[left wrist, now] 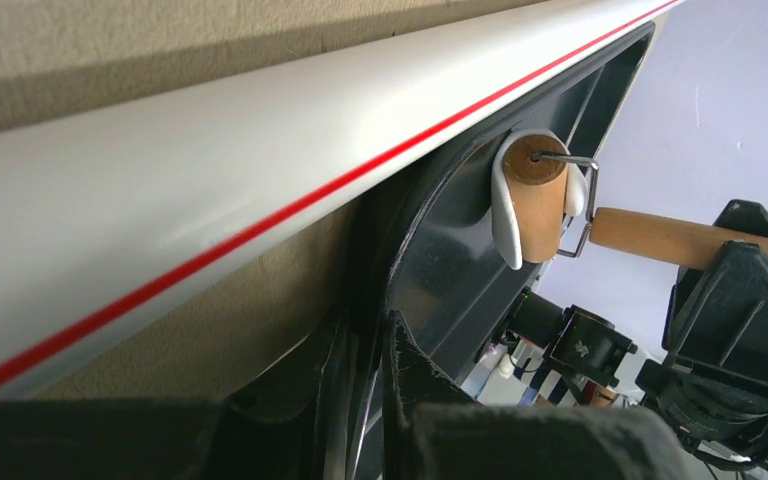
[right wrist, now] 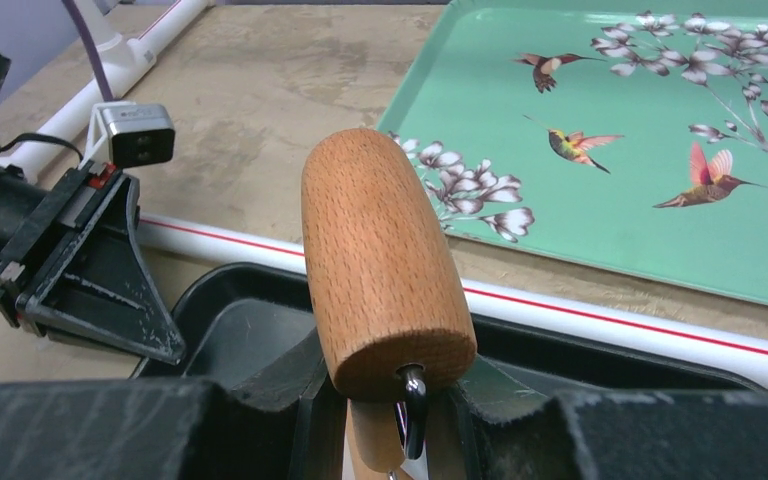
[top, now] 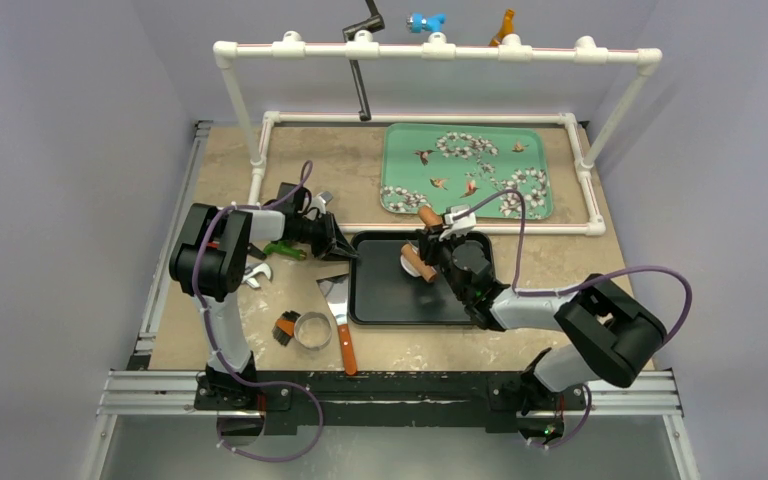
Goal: Roll out the dumpling wrappers from the dough
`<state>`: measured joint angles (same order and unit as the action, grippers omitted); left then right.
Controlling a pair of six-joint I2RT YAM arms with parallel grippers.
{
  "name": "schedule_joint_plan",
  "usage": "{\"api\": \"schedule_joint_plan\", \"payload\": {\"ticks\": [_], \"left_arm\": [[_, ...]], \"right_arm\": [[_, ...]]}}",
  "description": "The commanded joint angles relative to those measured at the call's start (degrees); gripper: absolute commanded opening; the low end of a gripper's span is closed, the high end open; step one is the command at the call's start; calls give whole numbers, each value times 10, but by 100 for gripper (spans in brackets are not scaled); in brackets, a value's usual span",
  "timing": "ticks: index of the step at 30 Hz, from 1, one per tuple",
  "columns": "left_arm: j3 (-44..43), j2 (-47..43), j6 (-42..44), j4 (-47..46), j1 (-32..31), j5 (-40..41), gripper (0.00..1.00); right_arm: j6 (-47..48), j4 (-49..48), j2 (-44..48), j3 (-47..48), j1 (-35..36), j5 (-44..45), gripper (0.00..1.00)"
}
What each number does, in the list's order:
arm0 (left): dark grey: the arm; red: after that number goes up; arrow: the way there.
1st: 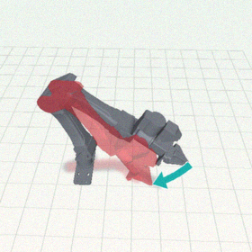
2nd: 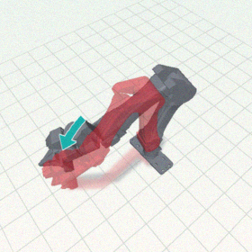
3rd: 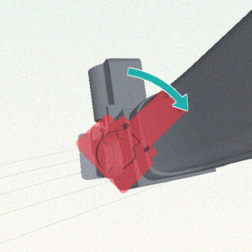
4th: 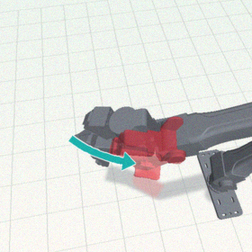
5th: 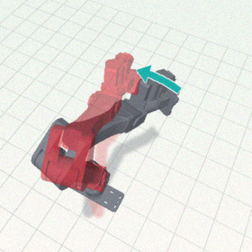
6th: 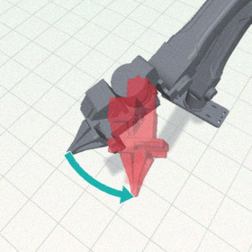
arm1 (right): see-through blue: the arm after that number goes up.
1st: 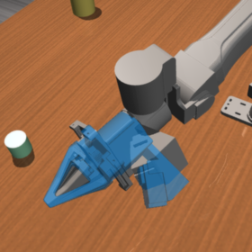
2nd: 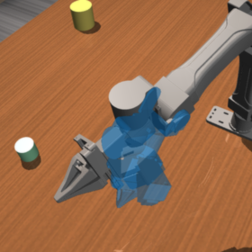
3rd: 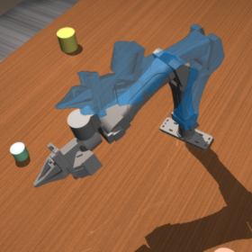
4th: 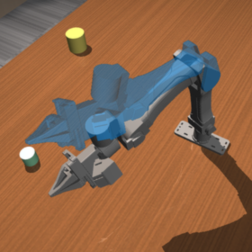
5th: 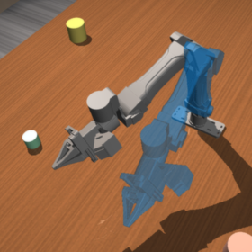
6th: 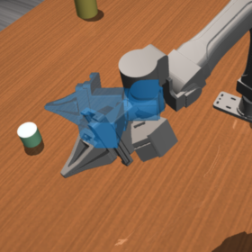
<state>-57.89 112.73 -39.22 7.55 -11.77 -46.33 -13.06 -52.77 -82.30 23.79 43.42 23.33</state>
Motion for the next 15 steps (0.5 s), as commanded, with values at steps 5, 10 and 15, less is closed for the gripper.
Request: {"api": "schedule_joint_plan", "payload": {"ticks": [5,10,15], "left_arm": [[-1,48,-13,14,6,93,0],[-8,41,-2,18,7,76,0],[-7,15,-1,12,3,53,2]], "right_arm": [[-44,20,-36,15,-20,47,0],[-62,27,-28,14,-31,42,0],[-74,53,-12,29,-32,21,0]]}}
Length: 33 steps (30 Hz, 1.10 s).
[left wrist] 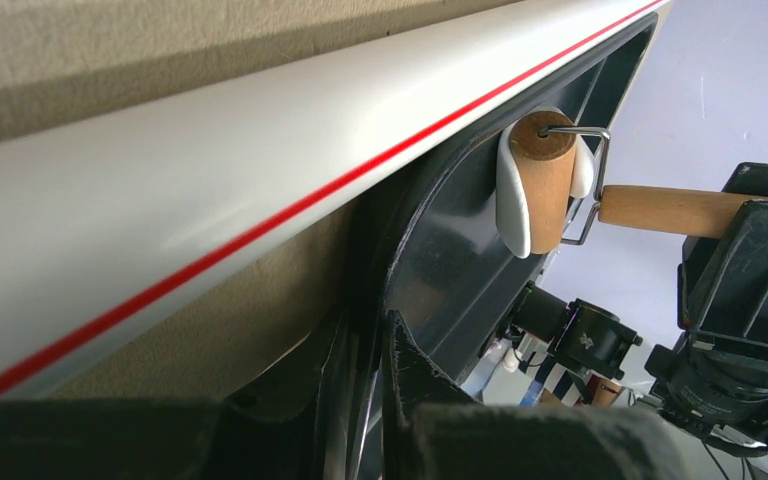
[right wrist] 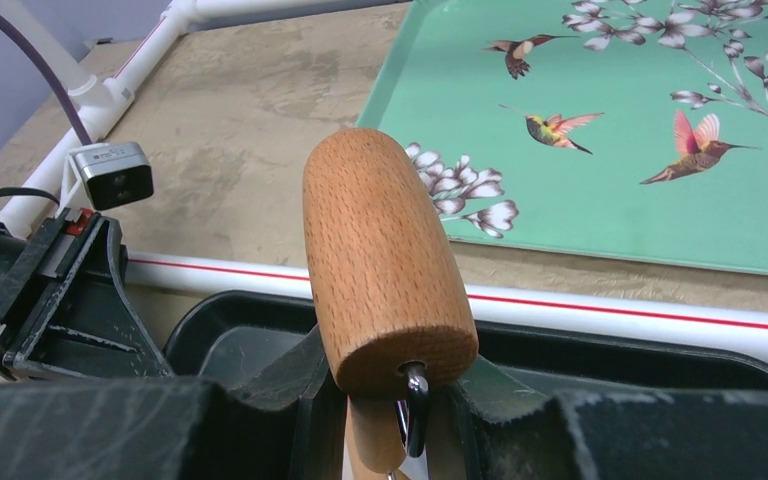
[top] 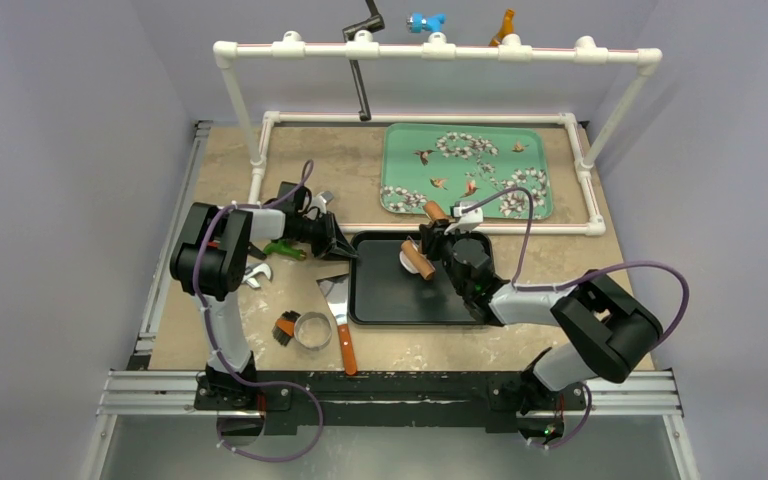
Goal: Roll out the dumpling wrappers from the dough
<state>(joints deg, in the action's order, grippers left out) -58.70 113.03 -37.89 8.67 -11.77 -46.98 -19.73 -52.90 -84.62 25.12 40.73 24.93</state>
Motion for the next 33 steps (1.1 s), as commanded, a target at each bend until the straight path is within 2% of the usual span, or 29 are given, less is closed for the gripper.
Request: {"api": "schedule_joint_plan", "payload": {"ticks": [1,7,10,12,18,19,21,23,26,30,33], "left_arm": [[0,6,-12,3,2,56,4],[0,-56,9,11,2,55,25],[-5,-95,29,43,2,58,39],[-6,-116,43,65,2,71,44],[-5,-166,96,101,-1,49,46],[-10,-185,129,107,-7,38,46],[-36,-219,256,159,-34,12,46],[-70,-240,452,269,-83,15,46],[-83,-258,702,434,-165,28,55],[-57,-285,894,554,-258,72,73],[-14,-329,1000,556,-301,89,74]], "right_arm": [[-8,60,12,19,-5,5,0],[-5,70,16,18,-5,1,0],[-5,74,10,20,-5,2,0],[-6,72,3,23,-6,0,0],[-6,39,-7,16,-16,-17,0],[-7,37,-9,16,-18,-24,0],[-6,33,-16,18,-21,-31,0],[-5,26,-26,17,-23,-36,0],[-1,21,-41,20,-25,-42,0],[-1,19,-47,20,-25,-50,0],[1,21,-47,20,-25,-50,0]]}}
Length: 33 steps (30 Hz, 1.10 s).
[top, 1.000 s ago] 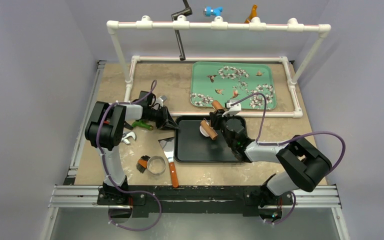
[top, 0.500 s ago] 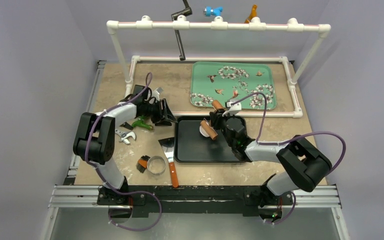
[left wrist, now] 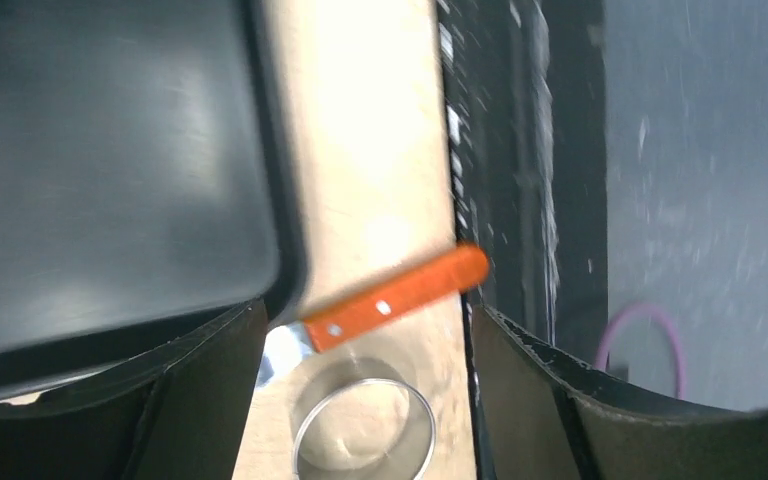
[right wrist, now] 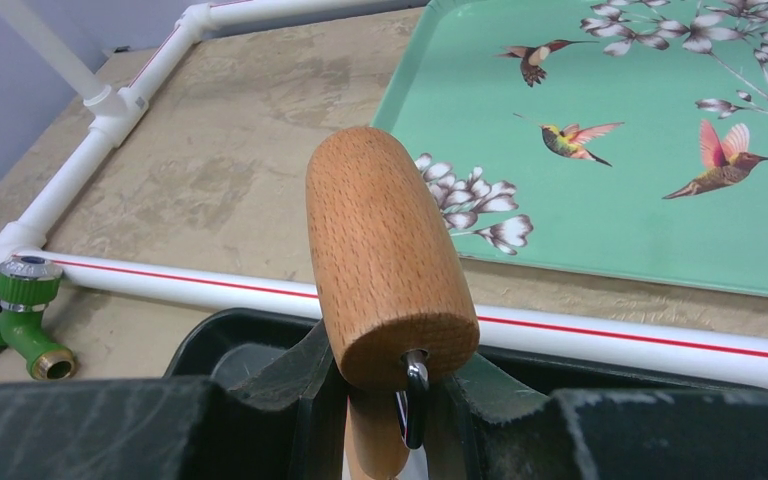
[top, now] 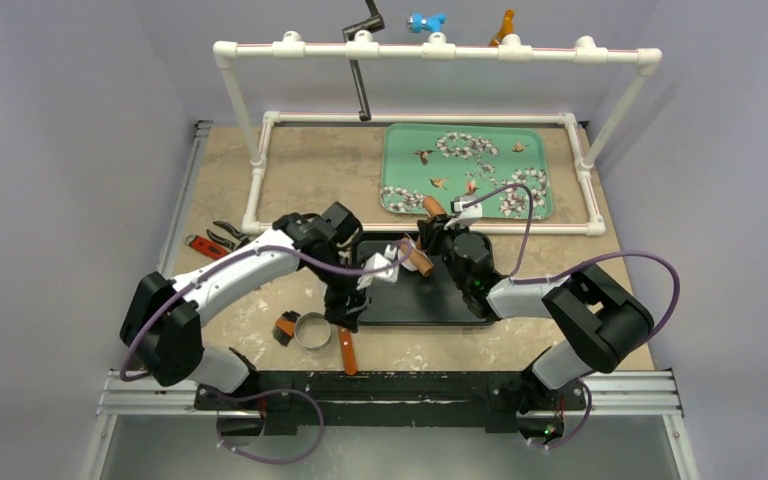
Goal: Roll out the dumpling wrappers from the dough
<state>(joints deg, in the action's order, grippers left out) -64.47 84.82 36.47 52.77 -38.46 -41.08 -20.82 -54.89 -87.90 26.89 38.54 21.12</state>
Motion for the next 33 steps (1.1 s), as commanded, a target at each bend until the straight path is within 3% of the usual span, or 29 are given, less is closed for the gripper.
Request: {"api": "schedule_joint_plan", "payload": {"ticks": [1,9,16,22,25,27,31,33], "left_arm": [[60,-55,273,97,-48,40,75],[127,-7,351,-4,-148,114,79],[181,21,362,-100,-220,214,74],[207,48,361,-149,-251,270,52],[204,50,356,-147,-254,269,24],[200,39,345,-145,-254,261,1],[163,1,264,-140,-248,233,0],[123,-11,227,-105,-216,181,0]], "right_arm": [[14,42,-14,4,-3,-12,0],[18,49,-17,7,-3,-11,0],[18,46,-26,11,-3,-16,0],[20,46,-13,4,-4,-11,0],[21,47,-12,5,-4,-9,0],[19,48,-13,6,-5,-9,0],[11,48,-19,7,-4,-11,0],[6,45,-20,6,-4,-16,0]]}}
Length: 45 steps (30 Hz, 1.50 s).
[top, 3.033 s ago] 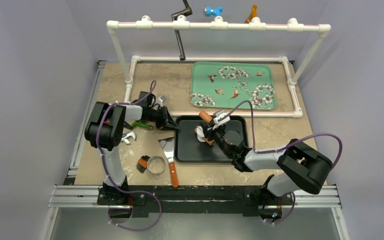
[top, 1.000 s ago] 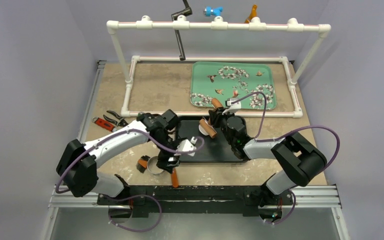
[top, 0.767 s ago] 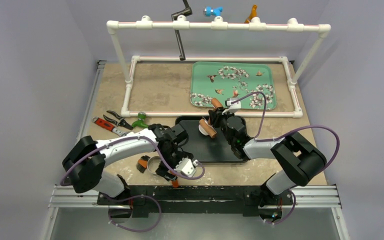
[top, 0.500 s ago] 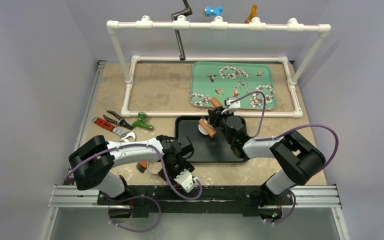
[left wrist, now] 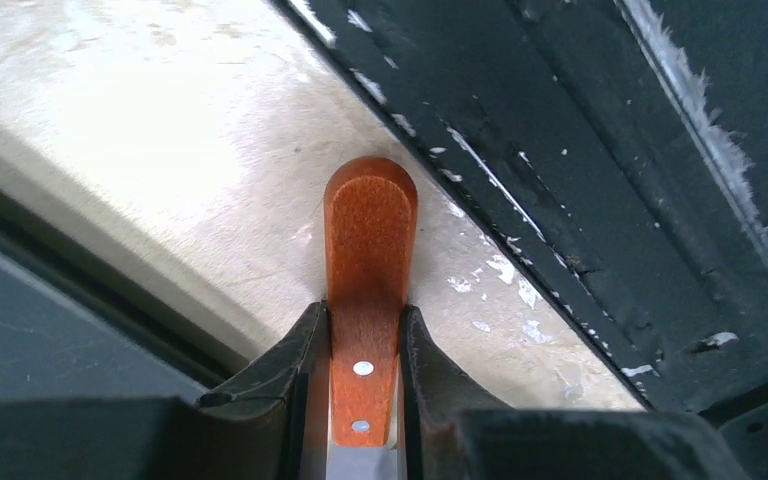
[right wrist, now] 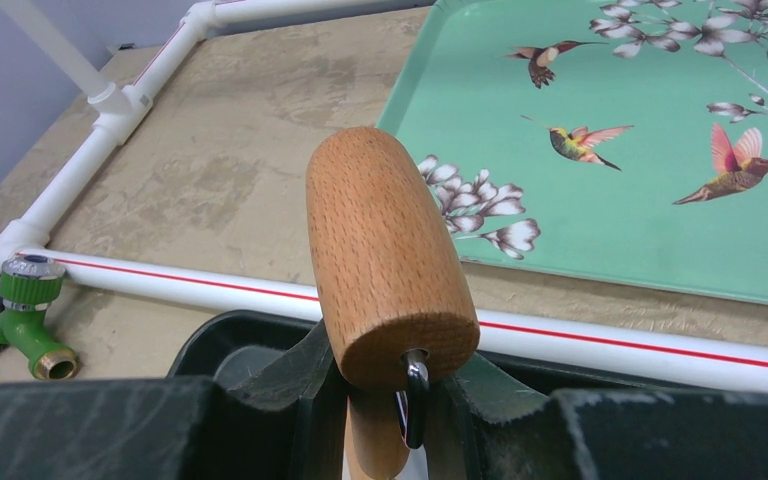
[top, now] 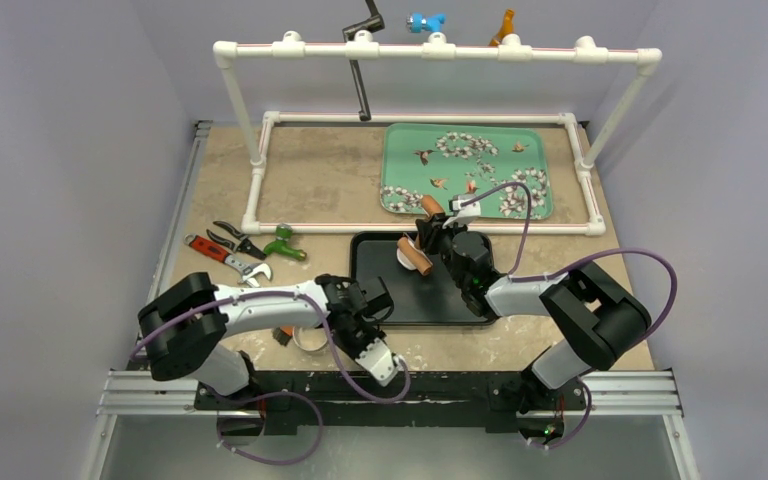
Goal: Roll out the dumpling wrappers from the dough
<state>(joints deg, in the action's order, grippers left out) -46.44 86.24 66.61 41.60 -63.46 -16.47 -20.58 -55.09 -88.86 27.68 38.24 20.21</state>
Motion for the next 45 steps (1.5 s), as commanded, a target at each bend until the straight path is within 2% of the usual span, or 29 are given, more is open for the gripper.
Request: {"api": "schedule_joint_plan", "payload": {"ticks": [1,4,11,15,21,24,26,30,33,38,45], "left_arm": [[-80,-30,-84,33,56,-100,0],[-137,-47,-117,81,115,-181,0],[-213,-50,-160,131,166,-276,0],[-273,-51,-242,101,192,-314,0],[-409,13,-364,30,207,-278,0],[-482,55,-460,-28,233,-260,0],[-503,76,-546,-102,247,-215,0],[-520,116,-682,-184,253,-56,0],[-517,133,-756,-208,254,-16,0],[-543,166,-799,-235,255,17,0],[-577,224,-863,-263,255,-22,0]], "right_arm": [[1,45,-11,-2,-1,-10,0],[0,46,-12,-1,-2,-14,0],[-1,50,-5,-1,-1,-12,0],[-11,50,-12,2,-1,-13,0],[-40,67,-21,17,-1,0,0],[-60,67,-21,15,-1,9,0],[-78,60,-25,13,-1,15,0],[-113,54,-32,11,-1,35,0],[-129,62,-25,7,-1,75,0],[-188,84,-15,6,1,114,0],[-224,121,-15,24,11,153,0]]}}
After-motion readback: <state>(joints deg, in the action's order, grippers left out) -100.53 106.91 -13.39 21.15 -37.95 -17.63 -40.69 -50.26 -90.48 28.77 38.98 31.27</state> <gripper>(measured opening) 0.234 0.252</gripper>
